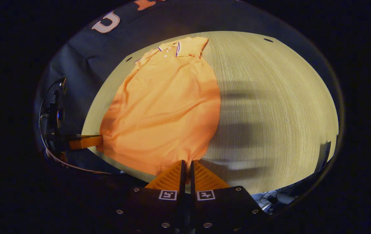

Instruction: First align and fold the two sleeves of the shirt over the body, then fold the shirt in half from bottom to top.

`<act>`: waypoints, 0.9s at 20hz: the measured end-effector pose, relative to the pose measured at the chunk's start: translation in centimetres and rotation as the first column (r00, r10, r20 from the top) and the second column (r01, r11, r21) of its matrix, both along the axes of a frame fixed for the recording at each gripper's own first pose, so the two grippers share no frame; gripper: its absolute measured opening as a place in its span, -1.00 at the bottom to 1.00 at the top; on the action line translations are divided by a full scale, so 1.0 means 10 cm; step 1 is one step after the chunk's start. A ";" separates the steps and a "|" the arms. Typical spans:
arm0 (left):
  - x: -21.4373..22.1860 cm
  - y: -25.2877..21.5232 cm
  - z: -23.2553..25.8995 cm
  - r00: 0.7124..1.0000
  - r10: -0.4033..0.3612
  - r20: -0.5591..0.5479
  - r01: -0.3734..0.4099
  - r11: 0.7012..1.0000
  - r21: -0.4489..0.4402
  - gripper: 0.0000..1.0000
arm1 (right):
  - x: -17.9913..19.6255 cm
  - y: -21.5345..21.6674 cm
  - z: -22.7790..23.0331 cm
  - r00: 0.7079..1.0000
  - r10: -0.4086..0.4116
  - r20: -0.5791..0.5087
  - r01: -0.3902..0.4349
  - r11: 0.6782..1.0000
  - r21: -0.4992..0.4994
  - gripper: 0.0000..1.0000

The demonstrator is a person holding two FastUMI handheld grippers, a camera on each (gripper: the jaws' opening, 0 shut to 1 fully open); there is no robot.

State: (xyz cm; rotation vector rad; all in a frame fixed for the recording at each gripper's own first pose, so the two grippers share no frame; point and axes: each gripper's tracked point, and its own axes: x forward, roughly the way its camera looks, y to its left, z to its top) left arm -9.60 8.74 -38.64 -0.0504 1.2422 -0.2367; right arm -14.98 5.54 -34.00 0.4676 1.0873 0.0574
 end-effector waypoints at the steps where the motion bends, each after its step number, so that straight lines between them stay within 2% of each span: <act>1: 0.08 0.02 0.08 1.000 0.003 0.022 -0.003 1.000 -0.004 -0.98 | 0.10 0.05 0.09 1.000 -0.007 0.029 0.006 0.999 0.040 -0.84; 7: 0.62 -0.06 0.43 0.991 0.006 0.134 0.004 0.997 -0.071 -0.98 | 0.56 -0.04 0.38 0.989 -0.067 0.134 0.056 0.995 0.082 -0.85; 12: 1.08 -0.11 0.72 0.973 0.007 0.232 0.018 0.995 -0.103 -0.98 | 0.88 -0.09 0.66 0.965 -0.132 0.224 0.104 0.985 0.136 -0.86; 18: 1.49 -0.13 0.96 0.951 0.022 0.309 0.019 0.991 -0.129 -0.99 | 1.24 -0.18 0.90 0.952 -0.081 0.296 0.068 0.996 0.053 -0.87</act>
